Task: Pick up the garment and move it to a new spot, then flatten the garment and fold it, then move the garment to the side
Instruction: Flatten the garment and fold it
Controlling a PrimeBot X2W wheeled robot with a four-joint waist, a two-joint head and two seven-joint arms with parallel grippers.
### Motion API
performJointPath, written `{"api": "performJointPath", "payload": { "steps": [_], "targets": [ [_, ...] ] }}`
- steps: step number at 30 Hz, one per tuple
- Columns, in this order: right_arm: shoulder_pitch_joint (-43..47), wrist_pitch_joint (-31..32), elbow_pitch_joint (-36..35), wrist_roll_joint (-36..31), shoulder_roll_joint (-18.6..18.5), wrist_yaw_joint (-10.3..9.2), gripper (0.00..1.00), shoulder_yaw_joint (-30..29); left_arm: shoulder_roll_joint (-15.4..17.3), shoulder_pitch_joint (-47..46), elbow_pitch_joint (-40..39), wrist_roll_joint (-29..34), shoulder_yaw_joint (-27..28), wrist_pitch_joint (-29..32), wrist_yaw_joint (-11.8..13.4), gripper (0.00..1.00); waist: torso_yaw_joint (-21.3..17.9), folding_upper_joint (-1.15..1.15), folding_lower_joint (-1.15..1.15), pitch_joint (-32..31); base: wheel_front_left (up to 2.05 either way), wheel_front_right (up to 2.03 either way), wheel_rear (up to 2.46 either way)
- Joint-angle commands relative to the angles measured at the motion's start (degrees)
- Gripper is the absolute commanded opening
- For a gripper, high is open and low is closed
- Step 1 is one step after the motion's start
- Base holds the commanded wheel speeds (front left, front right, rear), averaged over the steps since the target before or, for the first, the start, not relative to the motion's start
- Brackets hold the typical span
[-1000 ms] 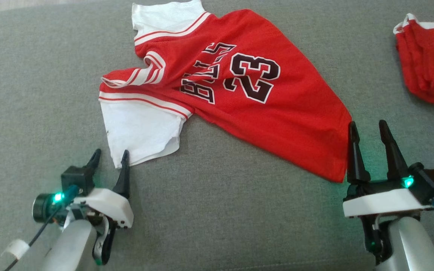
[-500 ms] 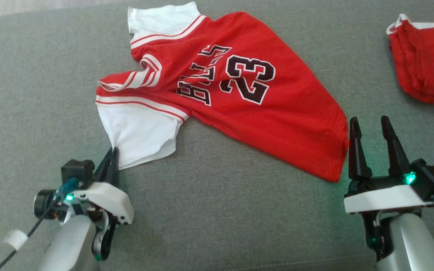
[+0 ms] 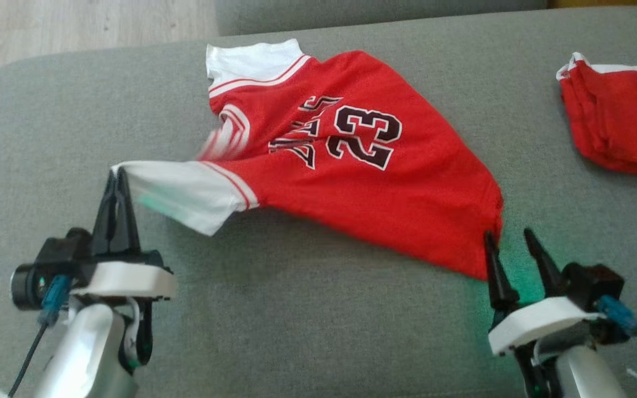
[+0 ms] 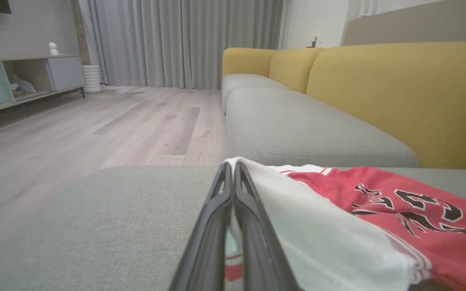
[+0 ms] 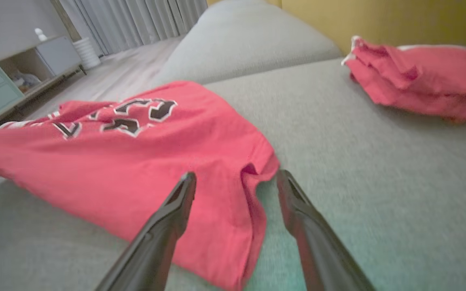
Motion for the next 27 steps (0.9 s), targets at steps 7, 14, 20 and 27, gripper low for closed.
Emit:
{"api": "performJointPath", "payload": {
  "steps": [7, 14, 20, 27],
  "targets": [
    [1.07, 6.56, 1.77, -1.08, -0.36, 0.37, 1.00, 0.83, -0.60, 2.36, -9.96, 3.55, 6.89, -0.70, 0.54, 0.00, 0.65, 0.00, 0.00, -0.83, 0.00, 0.00, 0.00],
    [2.75, 12.15, 1.45, -0.24, -0.36, 0.37, 1.00, 5.38, -2.22, 4.38, -10.57, 5.60, 7.87, -0.71, -1.45, 0.00, 0.68, 0.00, 0.00, -1.13, 0.00, 0.00, 0.00],
    [4.29, 16.40, -0.08, -0.53, -0.36, 0.37, 1.00, 6.24, -3.37, 4.71, -9.75, 6.66, 8.82, -0.71, -2.74, 0.00, 0.70, 0.00, 0.00, -1.72, 0.00, 0.00, 0.00],
    [4.36, 16.66, -1.48, 1.47, -0.36, 0.37, 1.00, 5.86, -4.35, 4.72, -9.24, 7.58, 9.56, -0.72, -4.00, 0.00, 0.98, 0.00, 0.00, -1.77, 0.00, 0.00, 0.00]
  ]
}}
